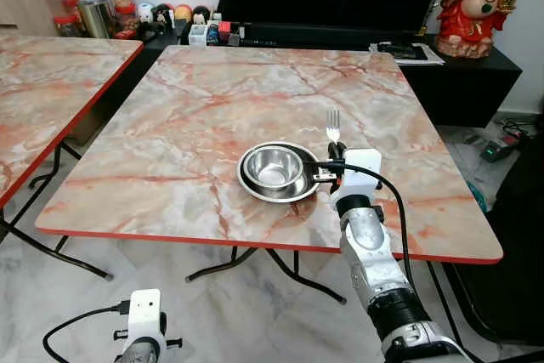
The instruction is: Setting the table
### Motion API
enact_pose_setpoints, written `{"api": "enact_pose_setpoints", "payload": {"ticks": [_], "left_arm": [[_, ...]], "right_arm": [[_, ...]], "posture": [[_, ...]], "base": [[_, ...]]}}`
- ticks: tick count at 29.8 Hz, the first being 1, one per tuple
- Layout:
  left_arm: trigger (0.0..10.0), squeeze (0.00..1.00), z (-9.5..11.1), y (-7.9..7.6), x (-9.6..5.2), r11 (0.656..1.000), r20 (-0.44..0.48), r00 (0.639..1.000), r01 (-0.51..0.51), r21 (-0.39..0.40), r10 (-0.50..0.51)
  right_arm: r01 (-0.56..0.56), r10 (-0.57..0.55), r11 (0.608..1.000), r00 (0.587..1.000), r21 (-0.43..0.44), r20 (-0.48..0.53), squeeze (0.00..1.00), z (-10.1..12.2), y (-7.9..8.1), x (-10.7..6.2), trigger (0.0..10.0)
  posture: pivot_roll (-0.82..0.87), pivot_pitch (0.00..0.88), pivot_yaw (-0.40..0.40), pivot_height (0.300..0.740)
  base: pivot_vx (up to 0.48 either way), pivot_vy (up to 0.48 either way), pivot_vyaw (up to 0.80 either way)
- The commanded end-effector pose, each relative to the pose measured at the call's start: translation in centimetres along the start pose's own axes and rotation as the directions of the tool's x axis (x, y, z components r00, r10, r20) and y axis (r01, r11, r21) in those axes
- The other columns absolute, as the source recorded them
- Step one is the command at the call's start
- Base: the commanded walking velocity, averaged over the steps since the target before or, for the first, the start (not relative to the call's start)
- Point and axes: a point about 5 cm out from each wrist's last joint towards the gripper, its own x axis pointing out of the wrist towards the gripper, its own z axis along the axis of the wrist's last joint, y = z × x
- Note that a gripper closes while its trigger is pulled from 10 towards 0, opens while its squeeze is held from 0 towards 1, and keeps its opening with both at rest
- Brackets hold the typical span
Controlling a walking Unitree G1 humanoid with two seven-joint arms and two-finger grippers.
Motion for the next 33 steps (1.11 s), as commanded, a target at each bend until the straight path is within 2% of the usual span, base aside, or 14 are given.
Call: {"api": "enact_pose_setpoints", "payload": {"ticks": [1, 11, 20, 33], "left_arm": [[10.0, 0.0, 0.21, 0.14, 0.13, 1.0, -0.004, 1.0, -0.009, -0.009, 0.009], [10.0, 0.0, 0.59, 0.06, 0.27, 1.0, 0.004, 1.0, -0.007, -0.008, 0.007], [10.0, 0.0, 0.83, 0.04, 0.36, 1.0, 0.008, 1.0, -0.007, -0.01, 0.007], [10.0, 0.0, 0.73, 0.0, 0.33, 1.0, 0.006, 1.0, -0.004, -0.014, 0.004]], "right_arm": [[0.027, -0.027, 1.0, 1.0, 0.014, 0.011, 0.0, 0.78, -0.21, 0.58, 10.0], [0.028, -0.028, 1.0, 1.0, -0.014, 0.0, 0.0, 0.67, -0.14, 0.62, 10.0], [0.044, -0.044, 0.999, 0.999, 0.008, -0.008, 0.0, 0.52, -0.3, 0.59, 10.0], [0.041, -0.04, 0.999, 0.999, 0.022, -0.012, 0.0, 0.49, 0.42, 0.41, 10.0]], "posture": [[0.01, 0.0, -0.018, 0.74], [0.01, 0.0, -0.011, 0.74], [0.01, 0.0, -0.011, 0.74], [0.01, 0.0, -0.009, 0.74]], "base": [[0.259, 0.0, 0.0], [0.296, 0.0, 0.0], [0.319, 0.0, 0.0], [0.32, 0.0, 0.0]]}}
